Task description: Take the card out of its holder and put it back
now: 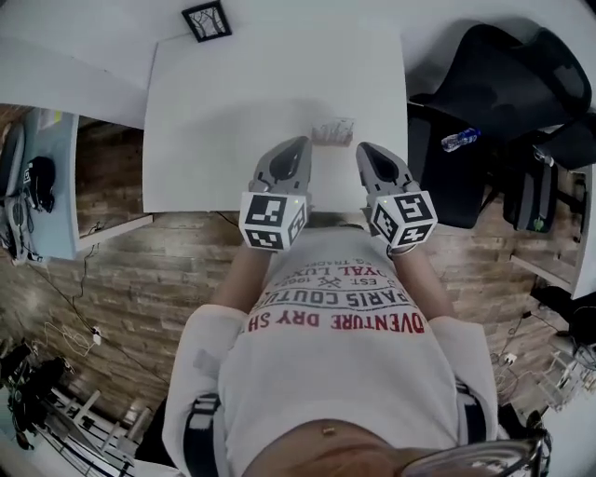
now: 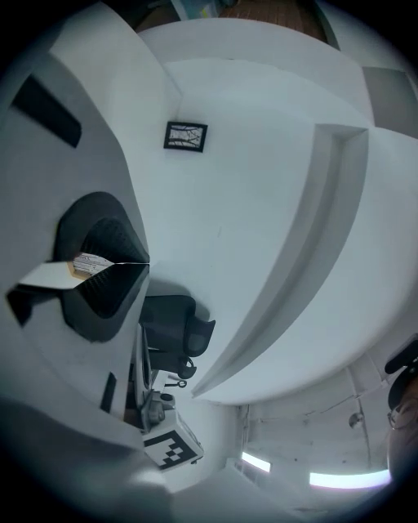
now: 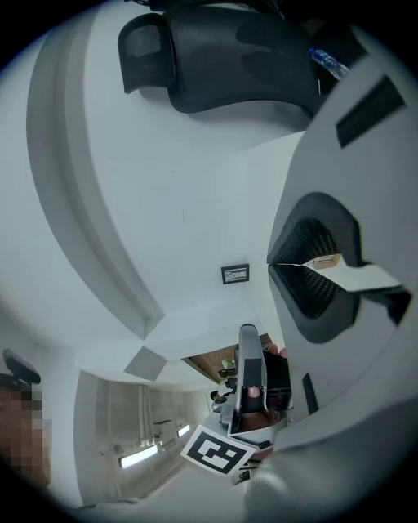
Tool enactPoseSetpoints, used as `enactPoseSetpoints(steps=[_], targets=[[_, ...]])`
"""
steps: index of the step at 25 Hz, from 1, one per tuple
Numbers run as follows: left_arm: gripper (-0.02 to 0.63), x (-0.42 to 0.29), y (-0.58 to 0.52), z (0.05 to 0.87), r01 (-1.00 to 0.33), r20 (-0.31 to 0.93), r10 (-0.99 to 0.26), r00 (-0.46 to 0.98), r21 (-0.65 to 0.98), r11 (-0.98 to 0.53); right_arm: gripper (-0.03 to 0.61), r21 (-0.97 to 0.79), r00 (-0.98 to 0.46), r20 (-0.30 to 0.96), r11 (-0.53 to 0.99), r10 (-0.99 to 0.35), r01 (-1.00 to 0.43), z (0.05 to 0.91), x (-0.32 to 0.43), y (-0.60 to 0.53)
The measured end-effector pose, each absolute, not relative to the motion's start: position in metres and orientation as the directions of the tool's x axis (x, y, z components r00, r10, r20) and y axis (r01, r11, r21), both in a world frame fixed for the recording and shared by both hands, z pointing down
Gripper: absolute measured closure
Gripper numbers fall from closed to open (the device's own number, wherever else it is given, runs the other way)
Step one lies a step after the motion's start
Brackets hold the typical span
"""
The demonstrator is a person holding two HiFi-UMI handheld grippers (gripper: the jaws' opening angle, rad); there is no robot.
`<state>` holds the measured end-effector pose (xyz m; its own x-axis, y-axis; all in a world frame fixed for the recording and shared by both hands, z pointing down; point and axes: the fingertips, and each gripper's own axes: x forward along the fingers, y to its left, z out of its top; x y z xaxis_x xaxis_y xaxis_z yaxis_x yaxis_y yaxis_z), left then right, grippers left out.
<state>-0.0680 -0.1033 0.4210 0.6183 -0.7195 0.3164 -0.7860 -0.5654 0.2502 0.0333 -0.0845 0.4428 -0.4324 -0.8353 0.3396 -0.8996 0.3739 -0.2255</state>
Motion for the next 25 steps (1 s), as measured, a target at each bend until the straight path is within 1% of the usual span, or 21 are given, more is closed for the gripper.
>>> enactPoseSetpoints(steps=[7,16,17,18,19,25], targets=[[0.589,-0.078,-0.121,0.443,-0.747,0.351,-0.661,0.664,0.276,-0.604,0.552,-0.190,-0.393,0.401,0.345,-0.827,-0.919,0.469,0.034,-0.099],[0.589,-0.068,-0.141,0.463,-0.779,0.383,-0.679,0.627,0.297,-0.552,0.548,-0.198,-0.472,0.441,0.430,-0.763,-0.881,0.497,0.041,-0.122],[0.589,-0.066,-0.143,0.465,-0.782,0.386,-0.680,0.623,0.295,-0.549,0.495,-0.209,-0.495,0.447,0.451,-0.745,-0.868,0.502,0.042,-0.125],[0.589,-0.064,-0.145,0.468,-0.785,0.391,-0.681,0.619,0.290,-0.548,0.399,-0.218,-0.521,0.454,0.477,-0.723,-0.851,0.507,0.042,-0.128],[0.589,-0.063,-0.147,0.471,-0.789,0.398,-0.682,0.614,0.283,-0.545,0.385,-0.223,-0.547,0.462,0.506,-0.698,-0.833,0.513,0.041,-0.131],[0.589,-0.066,-0.151,0.487,-0.827,0.450,-0.694,0.562,0.275,-0.491,0.385,-0.193,-0.681,0.516,0.704,-0.519,-0.683,0.543,0.041,-0.144]])
